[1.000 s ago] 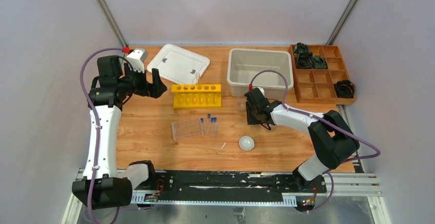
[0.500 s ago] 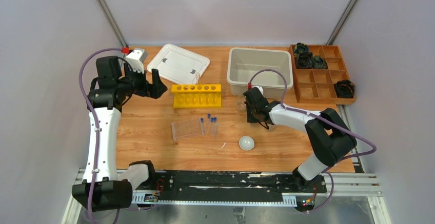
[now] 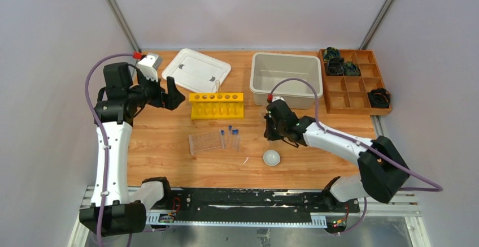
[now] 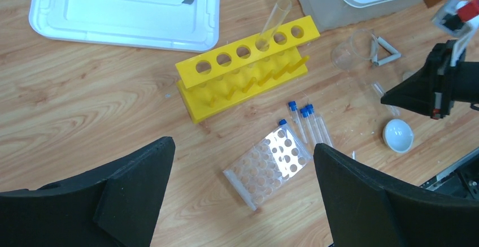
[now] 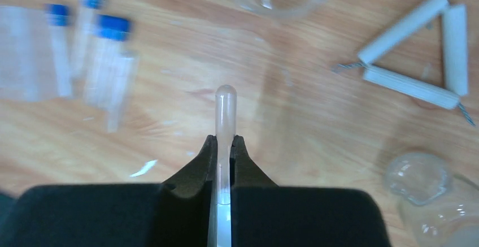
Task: Organize the chemistry lab equipment
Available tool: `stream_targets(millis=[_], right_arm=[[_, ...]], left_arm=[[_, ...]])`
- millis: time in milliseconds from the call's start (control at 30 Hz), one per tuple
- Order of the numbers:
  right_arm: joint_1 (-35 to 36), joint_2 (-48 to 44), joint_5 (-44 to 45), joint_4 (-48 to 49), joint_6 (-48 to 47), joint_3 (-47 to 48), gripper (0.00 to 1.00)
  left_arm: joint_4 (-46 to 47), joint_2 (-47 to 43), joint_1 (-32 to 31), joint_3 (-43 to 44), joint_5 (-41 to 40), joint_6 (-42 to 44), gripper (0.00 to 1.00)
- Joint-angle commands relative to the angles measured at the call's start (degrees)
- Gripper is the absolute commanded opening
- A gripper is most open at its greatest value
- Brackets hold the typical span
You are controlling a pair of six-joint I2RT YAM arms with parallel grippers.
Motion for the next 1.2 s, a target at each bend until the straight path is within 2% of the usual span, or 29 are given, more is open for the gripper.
stream_targets(millis=[0, 233, 467, 667, 1000, 1167], right_arm=[[4.0, -6.3, -5.8, -0.8, 1.5, 6.5, 0.0], [7.2, -5.3, -12.5, 10.0, 2.6, 16.5, 0.0], [11.6, 1.8, -9.4, 26.7, 3.1, 23.4, 0.0], [15.3, 8.5, -8.5, 33.3, 5.2, 30.1, 0.0], [17.8, 13.0, -7.4, 39.6, 9.5, 33.4, 0.0], [18.8, 14.1, -7.5, 40.2, 10.7, 33.9, 0.0]], left_arm=[[-1.5, -1.3, 0.2, 0.9, 2.6, 0.8, 1.0], [-2.4, -4.6, 0.3, -1.7, 8.7, 3.2, 1.0], [-2.4, -4.4, 0.3, -3.6, 14.8, 0.9, 1.0], [-2.4, -3.5, 0.3, -4.4, 20.8, 0.4, 0.99], [-2.4, -2.0, 0.3, -4.1, 24.8, 0.4, 0.82], [-2.5, -0.5, 0.3, -3.0, 25.8, 0.0, 0.6]])
